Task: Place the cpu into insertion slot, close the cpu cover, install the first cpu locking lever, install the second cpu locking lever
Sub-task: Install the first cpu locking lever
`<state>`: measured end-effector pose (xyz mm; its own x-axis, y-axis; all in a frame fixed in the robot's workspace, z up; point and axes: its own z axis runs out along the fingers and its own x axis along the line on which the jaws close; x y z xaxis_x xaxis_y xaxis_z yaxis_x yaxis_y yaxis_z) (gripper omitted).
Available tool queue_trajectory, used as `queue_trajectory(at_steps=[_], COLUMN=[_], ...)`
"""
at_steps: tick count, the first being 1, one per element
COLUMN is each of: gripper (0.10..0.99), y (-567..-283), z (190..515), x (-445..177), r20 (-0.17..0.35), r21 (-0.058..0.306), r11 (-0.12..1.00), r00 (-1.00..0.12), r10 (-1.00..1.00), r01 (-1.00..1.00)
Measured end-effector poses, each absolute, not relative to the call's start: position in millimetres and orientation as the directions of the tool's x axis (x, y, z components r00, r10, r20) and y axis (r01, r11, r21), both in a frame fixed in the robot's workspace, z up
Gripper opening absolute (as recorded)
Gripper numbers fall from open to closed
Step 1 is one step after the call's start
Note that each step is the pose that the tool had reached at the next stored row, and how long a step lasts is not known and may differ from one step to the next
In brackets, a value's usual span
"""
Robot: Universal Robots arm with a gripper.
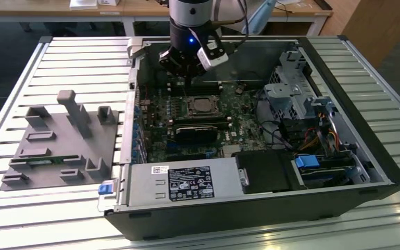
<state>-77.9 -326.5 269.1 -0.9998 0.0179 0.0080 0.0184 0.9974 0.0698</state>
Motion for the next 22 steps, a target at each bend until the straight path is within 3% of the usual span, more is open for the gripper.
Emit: queue_trajectory(at_steps=[22], gripper=[0.106], y=[-313], z=[261], x=[-89], r20=[0.008], r21=[0.070], r11=[0.997], r00=[-1.000], r10=[0.018], r01=[0.018])
